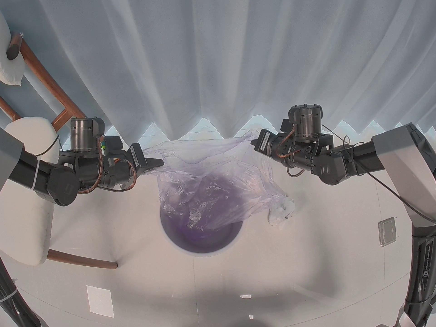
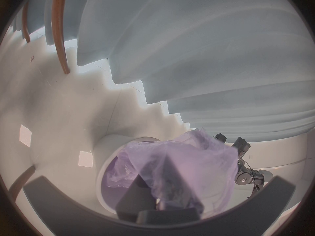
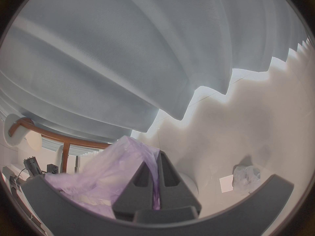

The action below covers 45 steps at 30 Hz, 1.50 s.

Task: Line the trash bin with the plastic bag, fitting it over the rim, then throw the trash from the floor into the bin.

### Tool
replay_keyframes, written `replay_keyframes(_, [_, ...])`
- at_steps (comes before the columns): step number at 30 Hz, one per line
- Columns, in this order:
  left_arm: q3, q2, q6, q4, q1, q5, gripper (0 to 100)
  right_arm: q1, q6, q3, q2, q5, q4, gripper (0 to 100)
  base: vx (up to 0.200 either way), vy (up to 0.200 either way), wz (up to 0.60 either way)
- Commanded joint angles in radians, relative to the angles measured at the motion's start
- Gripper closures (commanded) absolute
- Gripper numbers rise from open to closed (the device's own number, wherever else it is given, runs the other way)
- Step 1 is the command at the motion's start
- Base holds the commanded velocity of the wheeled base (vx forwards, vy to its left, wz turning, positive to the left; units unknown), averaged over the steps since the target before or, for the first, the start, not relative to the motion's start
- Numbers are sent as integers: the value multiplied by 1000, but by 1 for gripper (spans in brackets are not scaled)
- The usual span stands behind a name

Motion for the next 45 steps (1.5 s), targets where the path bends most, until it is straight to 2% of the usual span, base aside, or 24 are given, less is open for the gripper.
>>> replay_keyframes(1, [0, 19, 0, -1, 20, 1, 100, -21, 1, -60, 36, 1, 29, 100, 0, 0, 0])
replay_keyframes(11, [-28, 107, 3, -8, 51, 59, 100, -53, 3, -201, 97, 1, 144, 100, 0, 0, 0])
replay_keyframes(24, [-40, 185, 1, -13, 67, 64, 100, -52, 0, -238, 183, -22, 143, 100, 0, 0, 0])
replay_keyframes(31, [-44, 226, 0, -13, 86, 64, 100, -24, 1, -253, 223, -41, 132, 100, 0, 0, 0])
replay_keyframes(45, [-113, 329, -7, -2, 88, 67, 100, -23, 3, -402, 335, -70, 156, 100, 0, 0, 0])
